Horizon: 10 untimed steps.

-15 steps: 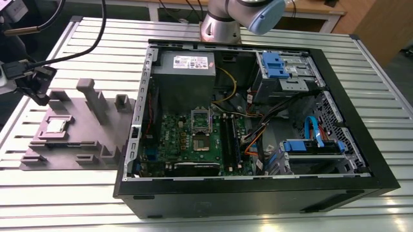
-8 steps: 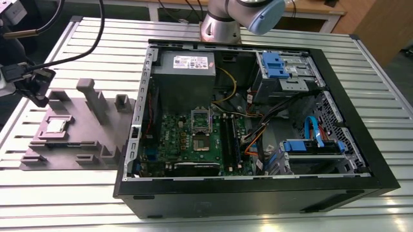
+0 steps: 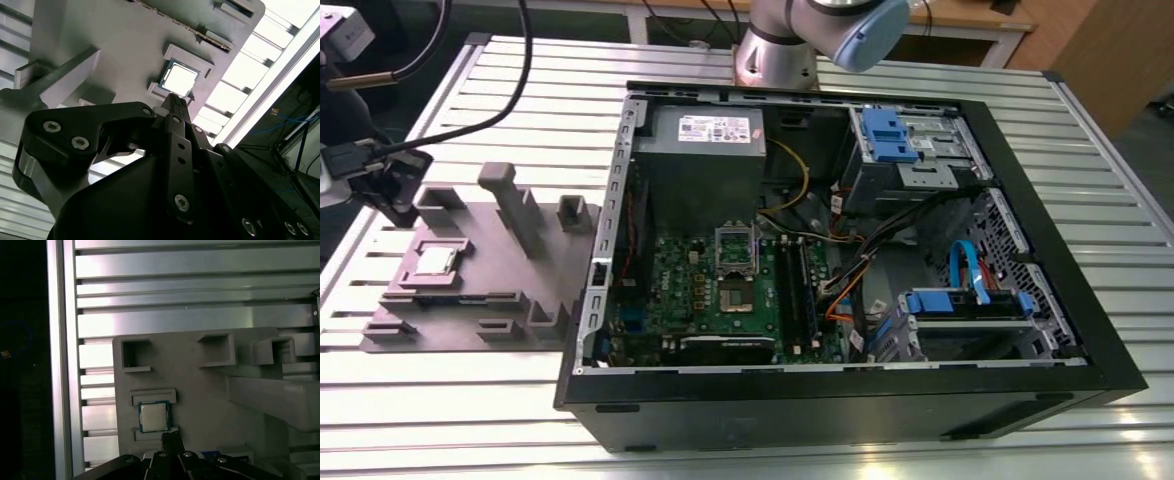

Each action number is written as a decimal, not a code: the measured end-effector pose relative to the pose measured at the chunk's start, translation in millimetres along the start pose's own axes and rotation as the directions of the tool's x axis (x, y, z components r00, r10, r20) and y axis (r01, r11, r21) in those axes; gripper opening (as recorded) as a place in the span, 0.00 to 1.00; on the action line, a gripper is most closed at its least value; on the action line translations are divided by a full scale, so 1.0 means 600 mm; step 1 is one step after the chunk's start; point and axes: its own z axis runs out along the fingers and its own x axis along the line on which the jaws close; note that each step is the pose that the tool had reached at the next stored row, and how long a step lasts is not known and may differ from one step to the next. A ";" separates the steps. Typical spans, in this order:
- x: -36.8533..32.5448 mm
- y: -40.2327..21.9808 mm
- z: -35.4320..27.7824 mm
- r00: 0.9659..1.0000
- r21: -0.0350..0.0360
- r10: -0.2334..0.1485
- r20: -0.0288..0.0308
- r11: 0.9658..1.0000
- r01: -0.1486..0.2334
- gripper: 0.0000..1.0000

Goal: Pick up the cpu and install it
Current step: 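Reach for the cpu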

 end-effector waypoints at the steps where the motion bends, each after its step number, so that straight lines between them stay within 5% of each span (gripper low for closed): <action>1: 0.001 0.000 0.002 1.000 0.000 0.000 0.000 1.000 0.000 0.10; 10: 0.008 -0.004 0.021 1.000 0.000 0.000 0.000 1.000 0.000 0.10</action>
